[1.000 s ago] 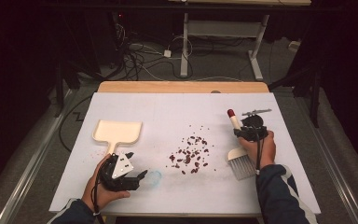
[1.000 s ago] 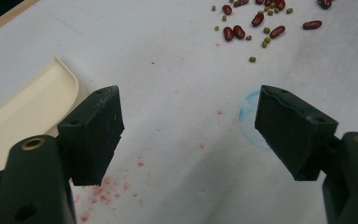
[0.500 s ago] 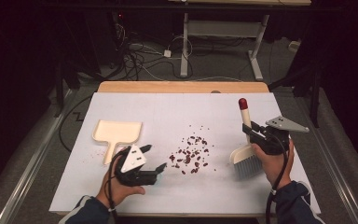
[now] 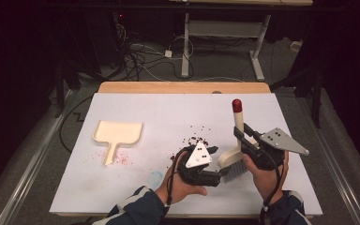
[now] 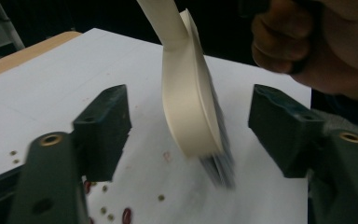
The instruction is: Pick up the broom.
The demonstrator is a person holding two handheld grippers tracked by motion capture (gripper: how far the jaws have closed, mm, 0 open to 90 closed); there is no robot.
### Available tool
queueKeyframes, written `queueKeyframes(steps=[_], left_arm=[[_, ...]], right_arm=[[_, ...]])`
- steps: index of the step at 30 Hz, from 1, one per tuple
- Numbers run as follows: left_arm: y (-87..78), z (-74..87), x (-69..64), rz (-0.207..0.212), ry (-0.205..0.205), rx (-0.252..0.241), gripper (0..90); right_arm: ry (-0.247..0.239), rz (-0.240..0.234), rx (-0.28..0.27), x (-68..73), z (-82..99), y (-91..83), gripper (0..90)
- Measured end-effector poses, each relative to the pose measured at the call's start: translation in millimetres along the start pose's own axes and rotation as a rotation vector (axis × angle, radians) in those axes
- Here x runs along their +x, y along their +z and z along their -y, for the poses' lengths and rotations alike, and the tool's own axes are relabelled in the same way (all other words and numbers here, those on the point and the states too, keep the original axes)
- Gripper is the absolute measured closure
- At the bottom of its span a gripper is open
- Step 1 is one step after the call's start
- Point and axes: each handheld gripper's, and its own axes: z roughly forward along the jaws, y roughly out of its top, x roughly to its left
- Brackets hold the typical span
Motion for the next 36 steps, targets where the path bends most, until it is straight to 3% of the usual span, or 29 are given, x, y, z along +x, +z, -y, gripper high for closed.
queueKeyframes(steps=[2, 5, 8, 13, 14, 18, 19, 20, 21, 22, 23, 24, 26, 28, 29, 30, 31, 32, 34, 36], left_arm=[[11.2, 0.7, 1.1, -0.015, -0.003, 0.004, 38.5], [16.5, 4.0, 1.7, 0.002, 0.001, 0.017, 46.8], [15.9, 5.7, 2.5, 0.015, 0.015, 0.026, 57.1], [8.8, 9.7, 10.5, -0.002, 0.014, 0.041, 61.9], [3.9, 11.1, 15.9, 0.021, 0.01, 0.04, 62.7], [-6.9, 10.3, 23.0, 0.023, 0.034, 0.057, 65.8], [-17.0, 10.0, 25.9, 0.026, 0.086, 0.087, 65.8], [-17.0, 10.0, 25.9, 0.026, 0.086, 0.087, 65.8], [-26.2, 10.6, 26.8, 0.03, 0.125, 0.101, 65.9], [-26.2, 10.6, 26.8, 0.03, 0.125, 0.101, 65.9], [-36.5, 9.7, 26.2, 0.043, 0.165, 0.119, 65.9], [-41.1, 9.4, 25.9, 0.049, 0.178, 0.126, 65.9], [-50.4, 10.8, 26.6, 0.072, 0.193, 0.136, 65.9], [-53.2, 11.8, 26.9, 0.075, 0.196, 0.14, 65.9], [-59.8, 15.6, 27.9, 0.093, 0.201, 0.15, 65.9], [-59.8, 15.6, 27.9, 0.093, 0.201, 0.15, 65.8], [-63.2, 18.4, 28.1, 0.112, 0.2, 0.152, 65.9], [-66.1, 22.1, 27.2, 0.136, 0.2, 0.161, 65.9], [-67.6, 26.3, 25.3, 0.165, 0.209, 0.172, 65.8], [-68.0, 29.9, 22.4, 0.193, 0.224, 0.185, 65.8]], right_arm=[[-0.006, -0.018, -0.006, 6.6, 0.2, -1.9, 70.6], [-0.011, -0.036, -0.01, 15.2, 0.5, -3.3, 70.5], [-0.016, -0.054, -0.025, 21.6, 0.8, -5.2, 70.5], [-0.018, -0.079, -0.032, 25.0, 1.1, -4.4, 70.0], [-0.012, -0.091, -0.036, 25.3, 1.0, -4.8, 69.7], [-0.04, -0.153, -0.058, 22.6, -2.4, -6.9, 64.3], [-0.047, -0.194, -0.073, 20.5, -4.2, -8.3, 60.9], [-0.084, -0.229, -0.075, 17.6, -7.2, -9.6, 59.1], [-0.098, -0.237, -0.077, 16.8, -8.7, -11.6, 55.8], [-0.117, -0.273, -0.087, 14.2, -10.5, -14.1, 53.9], [-0.144, -0.333, -0.079, 11.3, -12.5, -16.8, 51.6], [-0.157, -0.353, -0.07, 10.3, -13.2, -19.0, 48.4], [-0.201, -0.416, -0.058, 6.7, -12.8, -23.6, 46.1], [-0.244, -0.442, -0.041, 2.8, -10.0, -26.2, 42.1], [-0.249, -0.489, -0.02, 0.6, -7.8, -26.2, 41.6], [-0.265, -0.514, 0.011, -0.4, -5.3, -24.6, 40.0], [-0.288, -0.521, 0.045, -0.4, -0.8, -21.7, 39.2], [-0.303, -0.556, 0.081, 0.1, 3.1, -18.3, 39.1], [-0.33, -0.594, 0.142, 3.9, 9.3, -10.9, 37.9], [-0.362, -0.672, 0.209, 10.9, 15.3, -2.7, 38.9]])
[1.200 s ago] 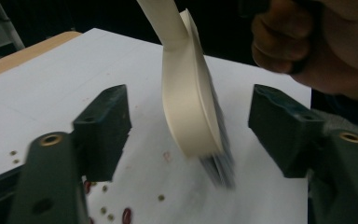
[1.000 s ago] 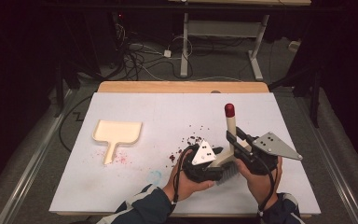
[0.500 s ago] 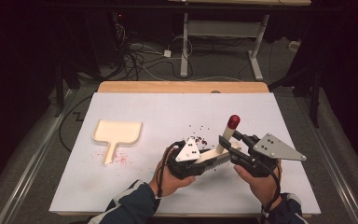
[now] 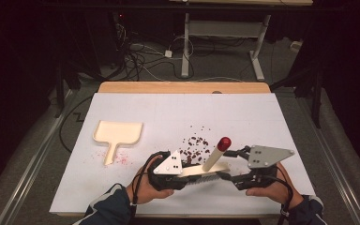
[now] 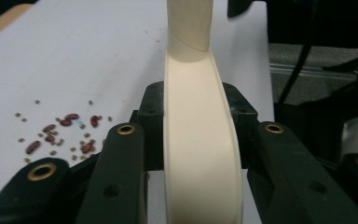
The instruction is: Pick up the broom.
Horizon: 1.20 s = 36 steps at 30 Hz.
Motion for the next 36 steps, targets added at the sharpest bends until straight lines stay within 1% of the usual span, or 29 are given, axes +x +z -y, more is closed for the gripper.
queueKeyframes(steps=[2, 3, 4, 5, 7, 9, 11, 12, 13, 14, 15, 16, 17, 18, 19, 20, 21, 22, 24, 25, 27, 29, 30, 31, 32, 33, 34, 35, 36], left_arm=[[0.2, 0.7, -1.2, 0.012, 0.005, 0.001, 65.8], [0.7, 1.8, -4.4, 0.053, 0.019, 0.0, 65.8], [1.5, 1.5, -6.8, 0.062, 0.031, 0.004, 65.8], [2.0, 1.2, -7.9, 0.068, 0.038, 0.006, 65.8], [2.7, 0.5, -9.4, 0.078, 0.048, 0.007, 65.8], [2.9, -1.1, -11.1, 0.095, 0.061, 0.0, 65.7], [4.2, -1.4, -11.7, 0.094, 0.074, 0.013, 65.7], [4.8, -0.8, -11.0, 0.103, 0.074, 0.015, 65.7], [4.8, -0.8, -11.0, 0.103, 0.074, 0.015, 65.6], [5.8, 0.7, -9.5, 0.112, 0.069, 0.009, 65.4], [5.8, 0.7, -9.5, 0.112, 0.069, 0.009, 64.9], [6.1, 0.7, -9.3, 0.101, 0.069, 0.008, 63.1], [4.8, 0.6, -8.2, 0.06, 0.063, 0.001, 59.8], [4.8, 0.6, -8.2, 0.06, 0.063, 0.001, 58.4], [-0.9, 1.3, -4.5, 0.04, 0.051, -0.02, 55.4], [-4.2, 1.3, -3.3, 0.008, 0.048, -0.021, 49.6], [-4.2, 1.3, -3.3, 0.008, 0.048, -0.021, 42.6], [-12.4, 2.7, -1.3, -0.076, 0.028, -0.034, 35.0], [-22.2, 6.7, 0.8, -0.167, 0.018, -0.045, 30.0], [-27.5, 9.9, 2.4, -0.201, -0.001, -0.053, 25.7], [-38.1, 18.6, 4.5, -0.282, -0.017, -0.048, 23.4], [-48.6, 29.8, 7.0, -0.335, -0.049, -0.049, 21.0], [-52.8, 35.9, 7.4, -0.37, -0.061, -0.048, 21.0], [-52.8, 35.9, 7.4, -0.37, -0.061, -0.048, 20.6], [-57.6, 42.2, 8.1, -0.403, -0.067, -0.037, 19.9], [-66.2, 55.5, 9.7, -0.449, -0.081, -0.012, 19.8], [-70.8, 64.0, 10.3, -0.475, -0.094, 0.002, 19.8], [-70.8, 64.0, 10.3, -0.475, -0.094, 0.002, 19.8], [-74.8, 70.4, 11.1, -0.49, -0.111, 0.005, 19.8]], right_arm=[[-0.014, -0.054, 0.045, 2.9, 1.9, 10.7, 39.0], [-0.019, -0.097, 0.058, 3.6, 4.2, 16.2, 39.8], [-0.02, -0.115, 0.063, 3.5, 6.0, 19.4, 39.8], [-0.019, -0.165, 0.071, 4.3, 9.2, 24.1, 40.6], [-0.012, -0.207, 0.095, 6.4, 13.2, 31.8, 43.6], [-0.022, -0.246, 0.12, 8.4, 15.5, 38.2, 48.5], [-0.026, -0.286, 0.124, 11.1, 16.8, 43.4, 59.1], [-0.044, -0.297, 0.118, 11.7, 16.8, 44.4, 62.9], [-0.025, -0.298, 0.134, 14.7, 17.0, 42.7, 64.3], [-0.034, -0.302, 0.132, 14.0, 17.0, 43.3, 65.0], [-0.052, -0.304, 0.128, 12.9, 16.9, 44.1, 65.8], [-0.055, -0.294, 0.131, 13.6, 16.8, 43.6, 66.5], [-0.05, -0.28, 0.138, 14.2, 16.4, 43.4, 67.4], [-0.058, -0.27, 0.136, 13.6, 16.1, 43.9, 67.6], [-0.064, -0.257, 0.129, 12.5, 15.9, 43.9, 67.6], [-0.059, -0.242, 0.133, 12.2, 15.7, 43.1, 67.7], [-0.05, -0.223, 0.136, 11.1, 15.4, 41.8, 67.6], [-0.06, -0.21, 0.12, 7.1, 15.0, 40.7, 67.7], [-0.017, -0.173, 0.119, 5.2, 14.6, 35.4, 67.7], [-0.027, -0.158, 0.103, 1.4, 14.1, 33.9, 67.7], [0.013, -0.116, 0.098, -2.1, 13.6, 27.7, 67.7], [0.023, -0.091, 0.08, -8.4, 12.9, 23.3, 67.7], [0.04, -0.079, 0.076, -10.6, 12.7, 20.6, 67.7], [0.043, -0.063, 0.069, -13.5, 12.4, 18.6, 67.7], [0.052, -0.05, 0.063, -16.1, 12.2, 16.8, 67.6], [0.059, -0.035, 0.058, -18.7, 12.1, 15.2, 67.7], [0.071, -0.017, 0.055, -20.7, 12.0, 13.5, 67.7], [0.083, 0.003, 0.052, -22.8, 11.9, 11.8, 67.7], [0.088, 0.023, 0.052, -24.2, 11.7, 10.6, 67.7]])
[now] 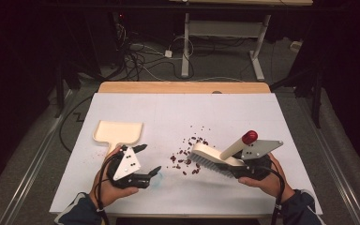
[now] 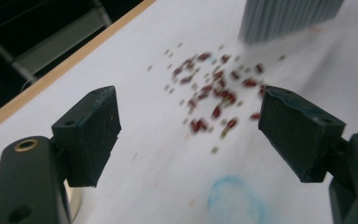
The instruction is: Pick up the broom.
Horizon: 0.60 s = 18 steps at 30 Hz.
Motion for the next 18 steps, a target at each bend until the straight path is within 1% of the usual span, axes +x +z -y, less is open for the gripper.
queueKeyframes(steps=[1, 2, 3, 4, 5, 6, 7, 8, 9, 10, 12, 14, 15, 16, 18], left_arm=[[-5.3, 10.7, 3.8, -0.016, -0.021, 0.018, 19.9], [-5.3, 10.7, 3.8, -0.016, -0.021, 0.018, 19.9], [-8.7, 17.4, 6.0, -0.038, -0.023, 0.036, 19.9], [-14.1, 27.8, 9.8, -0.056, -0.045, 0.048, 19.9], [-14.1, 27.8, 9.8, -0.056, -0.045, 0.048, 19.9], [-17.2, 35.7, 12.5, -0.063, -0.079, 0.057, 20.0], [-18.6, 39.4, 12.9, -0.066, -0.095, 0.056, 20.1], [-18.6, 39.4, 12.9, -0.066, -0.095, 0.056, 20.1], [-20.2, 43.2, 13.3, -0.065, -0.108, 0.06, 20.3], [-21.6, 46.9, 12.9, -0.066, -0.112, 0.075, 20.4], [-22.6, 48.2, 12.1, -0.067, -0.114, 0.078, 20.5], [-23.4, 49.0, 10.6, -0.07, -0.116, 0.078, 20.5], [-23.5, 49.6, 9.8, -0.069, -0.111, 0.085, 20.5], [-23.1, 50.2, 9.1, -0.065, -0.109, 0.089, 20.4], [-21.6, 51.4, 7.7, -0.07, -0.102, 0.101, 20.3]], right_arm=[[0.008, 0.024, 0.004, -0.9, -0.2, -1.2, 67.7], [0.011, 0.036, 0.006, -1.9, -0.2, -2.1, 67.7], [0.017, 0.056, 0.009, -3.2, 0.1, -3.4, 67.7], [0.021, 0.068, 0.011, -4.0, 0.4, -4.3, 67.8], [0.031, 0.083, 0.01, -5.8, 1.1, -5.6, 67.8], [0.041, 0.093, 0.01, -7.0, 1.8, -6.4, 67.7], [0.043, 0.105, 0.012, -7.9, 2.1, -6.9, 67.7], [0.044, 0.124, 0.017, -9.2, 2.5, -7.8, 67.7], [0.049, 0.13, 0.019, -10.4, 2.7, -8.3, 67.8], [0.049, 0.142, 0.021, -11.1, 2.6, -8.7, 67.8], [0.054, 0.169, 0.028, -13.0, 2.2, -9.4, 67.8], [0.055, 0.177, 0.027, -15.1, 2.1, -9.6, 67.8], [0.055, 0.177, 0.027, -15.1, 2.1, -9.6, 67.8], [0.059, 0.194, 0.028, -17.7, 2.1, -9.7, 67.8], [0.057, 0.211, 0.033, -19.6, 2.5, -9.8, 67.8]])
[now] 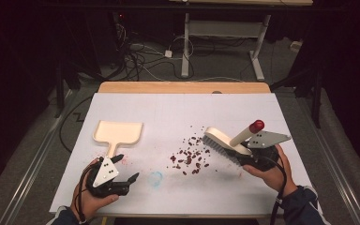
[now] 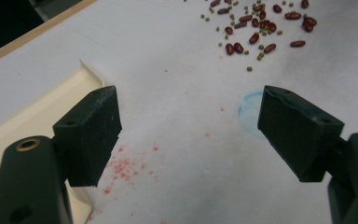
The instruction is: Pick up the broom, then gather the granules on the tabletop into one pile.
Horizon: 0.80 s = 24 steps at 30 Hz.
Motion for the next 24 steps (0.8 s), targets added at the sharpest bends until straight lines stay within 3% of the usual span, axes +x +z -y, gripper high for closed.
queueKeyframes(steps=[3, 7, 8, 11, 13, 17, 20, 24], left_arm=[[2.0, 1.7, -0.4, 0.001, 0.007, 0.024, 20.3], [2.8, -0.4, -0.3, 0.003, 0.002, 0.011, 20.3], [3.2, 0.0, -0.2, 0.007, 0.005, 0.018, 20.3], [5.0, 1.2, -0.8, 0.012, 0.002, 0.03, 20.3], [5.2, 1.4, -1.3, 0.016, 0.002, 0.033, 20.3], [4.9, 0.8, -2.4, 0.018, 0.001, 0.034, 20.3], [5.8, -0.5, -2.1, 0.015, 0.016, 0.029, 20.3], [7.1, 1.1, -3.3, 0.021, 0.017, 0.043, 20.2]], right_arm=[[0.008, 0.028, 0.001, -5.2, 0.7, 1.5, 67.8], [0.005, 0.073, 0.014, -12.9, 2.1, 4.4, 67.8], [-0.005, 0.103, 0.024, -16.1, 2.3, 5.7, 67.8], [0.003, 0.127, 0.03, -23.2, 2.0, 7.9, 67.8], [0.019, 0.169, 0.031, -37.2, -0.5, 12.7, 67.8], [0.021, 0.215, 0.065, -55.9, -8.6, 27.4, 67.8], [-0.022, 0.257, 0.109, -66.3, -17.0, 45.5, 67.8], [-0.04, 0.277, 0.156, -72.8, -22.7, 72.3, 67.8]])
